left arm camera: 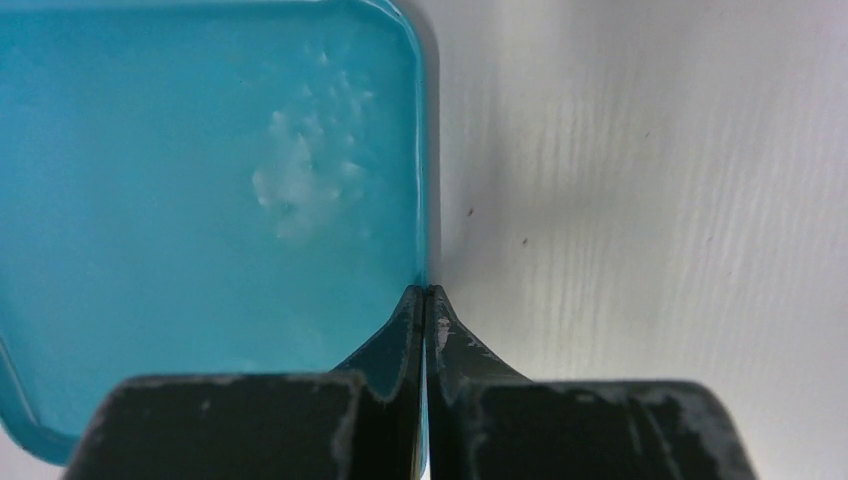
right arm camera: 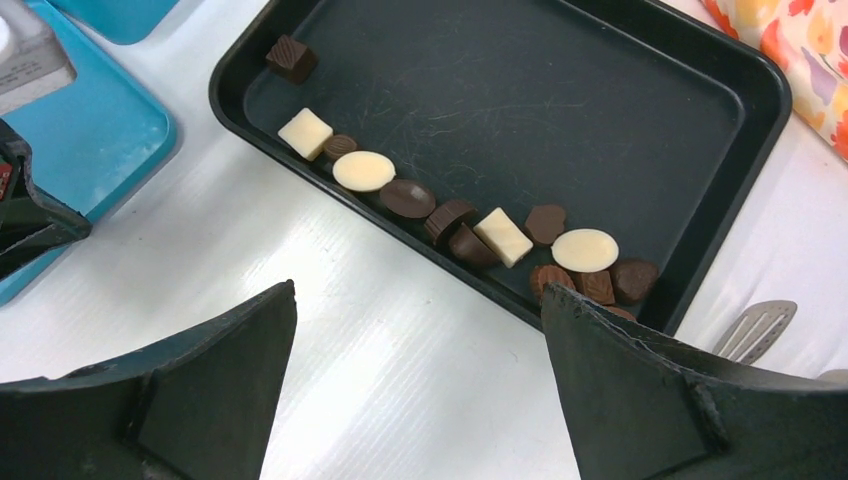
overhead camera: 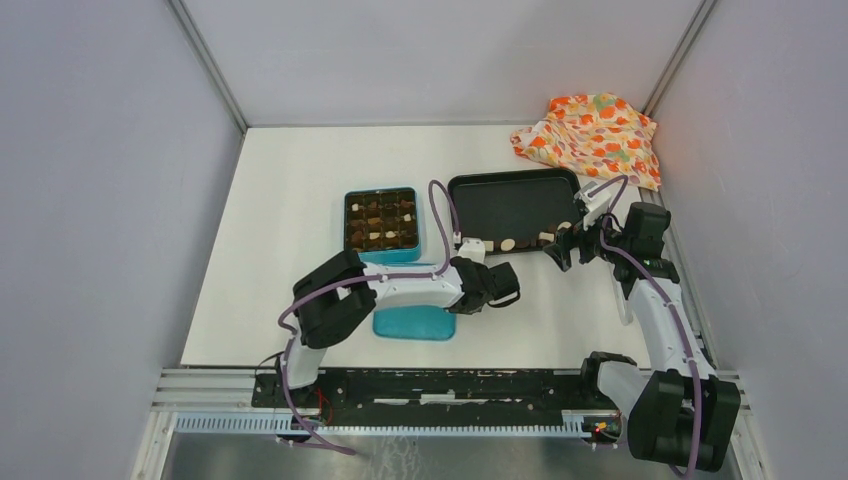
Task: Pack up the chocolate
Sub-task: Pick up the box lid from the center of the board.
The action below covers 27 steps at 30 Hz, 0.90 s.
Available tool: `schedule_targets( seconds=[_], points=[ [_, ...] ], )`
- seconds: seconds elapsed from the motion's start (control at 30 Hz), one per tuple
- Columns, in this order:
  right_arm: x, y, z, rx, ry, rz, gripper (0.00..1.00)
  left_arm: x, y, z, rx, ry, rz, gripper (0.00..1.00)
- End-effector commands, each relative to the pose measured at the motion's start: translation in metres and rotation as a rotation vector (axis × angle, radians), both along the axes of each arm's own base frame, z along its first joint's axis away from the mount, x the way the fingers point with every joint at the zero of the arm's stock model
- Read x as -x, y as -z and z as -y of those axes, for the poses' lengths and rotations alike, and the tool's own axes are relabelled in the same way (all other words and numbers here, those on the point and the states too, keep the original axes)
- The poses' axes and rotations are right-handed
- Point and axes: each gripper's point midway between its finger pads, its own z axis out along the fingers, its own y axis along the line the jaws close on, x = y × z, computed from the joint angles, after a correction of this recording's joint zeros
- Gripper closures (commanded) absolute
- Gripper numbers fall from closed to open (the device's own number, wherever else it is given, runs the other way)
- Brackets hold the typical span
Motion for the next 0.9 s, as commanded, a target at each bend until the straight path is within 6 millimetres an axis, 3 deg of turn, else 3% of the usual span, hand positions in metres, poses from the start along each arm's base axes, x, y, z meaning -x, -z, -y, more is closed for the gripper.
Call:
schedule_targets(
  seconds=[0.0,0.37,0.6,0.7,0.8,0.87],
  points=[
    [-0.001,-0.012,-0.01,-0.043,-0.051,0.024,0.03,0.004,-0.029,-0.01,-0.001,0.01,0.079,0.98],
    [0.016,-0.017,-0.035,-0.123,-0.214,0.049,0.04,0.007,-0.082,-0.012,0.126,0.136,0.158,0.98],
    [0.046,-0.022,-0.067,-0.107,-0.475,0.196,0.04,0.017,-0.108,-0.016,0.181,0.276,0.169,0.98],
    [0.067,-0.019,-0.081,-0.037,-0.653,0.33,0.03,0.02,-0.127,-0.019,0.232,0.323,0.188,0.98],
    [0.106,-0.021,-0.097,0.078,-0.926,0.639,0.02,0.026,-0.143,-0.021,0.276,0.392,0.199,0.98],
    [0.114,-0.032,-0.107,0.109,-1.014,0.785,0.02,0.03,-0.151,-0.022,0.305,0.441,0.201,0.98]
  ],
)
